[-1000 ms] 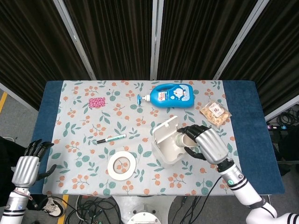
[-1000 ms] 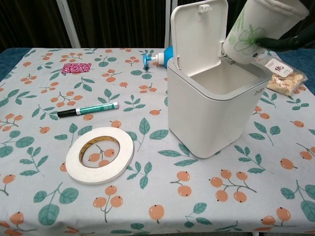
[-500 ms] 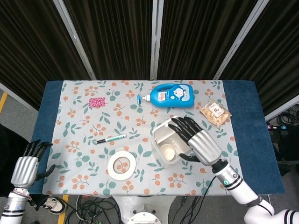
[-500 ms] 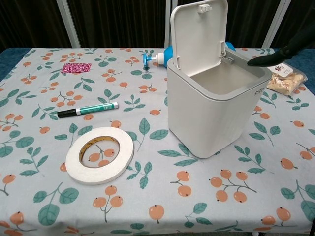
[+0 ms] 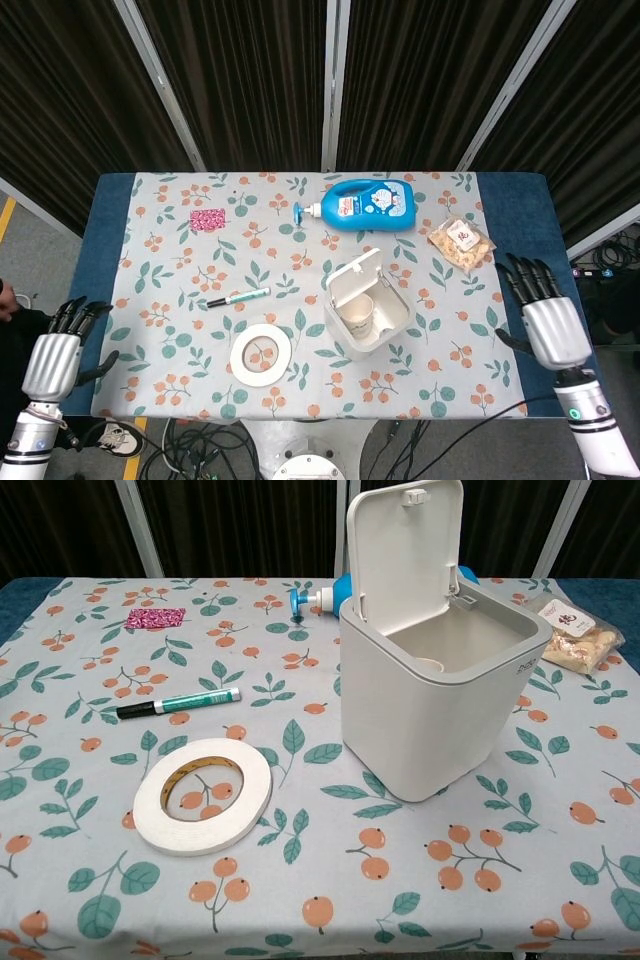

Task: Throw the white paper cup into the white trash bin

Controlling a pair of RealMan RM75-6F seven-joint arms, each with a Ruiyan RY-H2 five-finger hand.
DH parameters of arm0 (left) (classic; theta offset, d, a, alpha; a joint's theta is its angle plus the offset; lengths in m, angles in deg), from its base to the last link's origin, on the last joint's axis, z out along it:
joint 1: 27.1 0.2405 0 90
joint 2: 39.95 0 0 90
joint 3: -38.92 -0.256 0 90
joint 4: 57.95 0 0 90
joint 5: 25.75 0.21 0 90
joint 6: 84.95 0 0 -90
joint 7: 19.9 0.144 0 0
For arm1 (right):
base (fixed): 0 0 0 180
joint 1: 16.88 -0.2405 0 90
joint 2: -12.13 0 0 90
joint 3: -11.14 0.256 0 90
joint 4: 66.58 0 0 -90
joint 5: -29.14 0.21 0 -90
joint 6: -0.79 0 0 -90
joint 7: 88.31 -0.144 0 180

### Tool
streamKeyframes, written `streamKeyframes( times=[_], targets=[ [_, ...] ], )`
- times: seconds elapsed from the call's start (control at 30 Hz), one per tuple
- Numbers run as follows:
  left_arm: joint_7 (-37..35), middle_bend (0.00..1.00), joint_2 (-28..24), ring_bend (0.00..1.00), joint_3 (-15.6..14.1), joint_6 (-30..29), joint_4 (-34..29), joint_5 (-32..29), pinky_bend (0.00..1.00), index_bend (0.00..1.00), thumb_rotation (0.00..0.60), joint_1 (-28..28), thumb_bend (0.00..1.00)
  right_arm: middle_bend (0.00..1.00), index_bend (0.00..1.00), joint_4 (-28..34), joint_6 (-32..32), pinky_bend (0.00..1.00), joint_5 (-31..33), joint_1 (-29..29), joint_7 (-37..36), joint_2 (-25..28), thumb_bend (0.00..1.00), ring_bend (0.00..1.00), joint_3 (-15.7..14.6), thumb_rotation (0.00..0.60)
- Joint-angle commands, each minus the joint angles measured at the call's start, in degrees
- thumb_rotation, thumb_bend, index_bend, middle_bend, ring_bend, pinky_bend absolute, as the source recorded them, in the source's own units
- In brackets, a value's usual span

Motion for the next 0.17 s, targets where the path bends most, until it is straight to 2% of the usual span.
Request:
streamKeyframes(
  times=[0.03,0.17],
  targets=[
    [0.61,0.19,-0.24,0.08,-0.05,0.1,-0.47,0.08,0.11,0.22,0.6,-0.06,0.24,0.0,0.0,-7.68,1.11,0.0,4.15,4.88,-3.54,-2.43,0.01,0.0,-2.46,0.6],
    [1.05,0.19,-0.5,0.08,0.25,-0.02,-1.11,-0.22,0.11,0.22,0.6,-0.05,0.24,0.0,0.0,-12.64,0.12,0.0,5.81,6.57,-4.32,-4.78,0.01,0.0,-2.85,0.6]
  ],
)
